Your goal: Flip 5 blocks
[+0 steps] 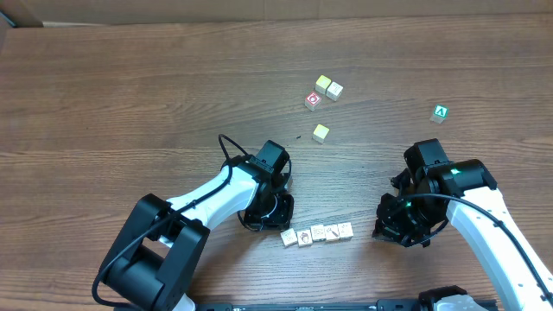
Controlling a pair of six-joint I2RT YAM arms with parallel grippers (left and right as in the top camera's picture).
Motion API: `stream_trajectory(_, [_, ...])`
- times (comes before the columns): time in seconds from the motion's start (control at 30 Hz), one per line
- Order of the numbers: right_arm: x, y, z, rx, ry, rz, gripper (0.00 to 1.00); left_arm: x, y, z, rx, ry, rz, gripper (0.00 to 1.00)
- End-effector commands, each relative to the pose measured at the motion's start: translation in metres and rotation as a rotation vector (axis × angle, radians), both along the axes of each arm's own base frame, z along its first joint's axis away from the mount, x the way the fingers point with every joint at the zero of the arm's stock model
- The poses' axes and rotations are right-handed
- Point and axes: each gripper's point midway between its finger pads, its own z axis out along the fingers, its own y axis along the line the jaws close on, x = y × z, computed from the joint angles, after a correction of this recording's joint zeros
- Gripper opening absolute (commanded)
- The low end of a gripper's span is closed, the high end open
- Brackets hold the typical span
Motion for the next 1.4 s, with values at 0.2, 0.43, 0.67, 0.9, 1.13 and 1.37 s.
stream_trajectory(0.2, [0.000,0.000,0.001,0.009,-0.010,0.004,0.04,-0.006,-0.008,-0.001,-0.031,0.014,-0.037,0.04])
stream_trajectory(0.43, [0.000,0.000,0.001,0.009,-0.009,0.004,0.04,-0.013,-0.015,-0.002,-0.022,0.008,-0.073,0.04])
stream_trajectory(0.67, [-0.002,0.000,0.001,0.008,-0.001,0.011,0.04,-0.001,0.000,-0.007,0.062,-0.002,0.043,0.04])
stream_trajectory(0.9, [-0.003,0.000,0.001,0.008,0.001,0.013,0.04,0.015,0.048,-0.014,0.245,0.007,0.244,0.04])
stream_trajectory(1.13, [-0.002,0.000,0.001,0.009,-0.004,0.013,0.04,-0.044,0.068,0.002,0.325,0.278,0.242,0.04])
stream_trajectory(1.37, [-0.001,0.000,0.001,0.010,-0.008,0.015,0.04,-0.091,0.036,0.015,0.287,0.393,0.105,0.04])
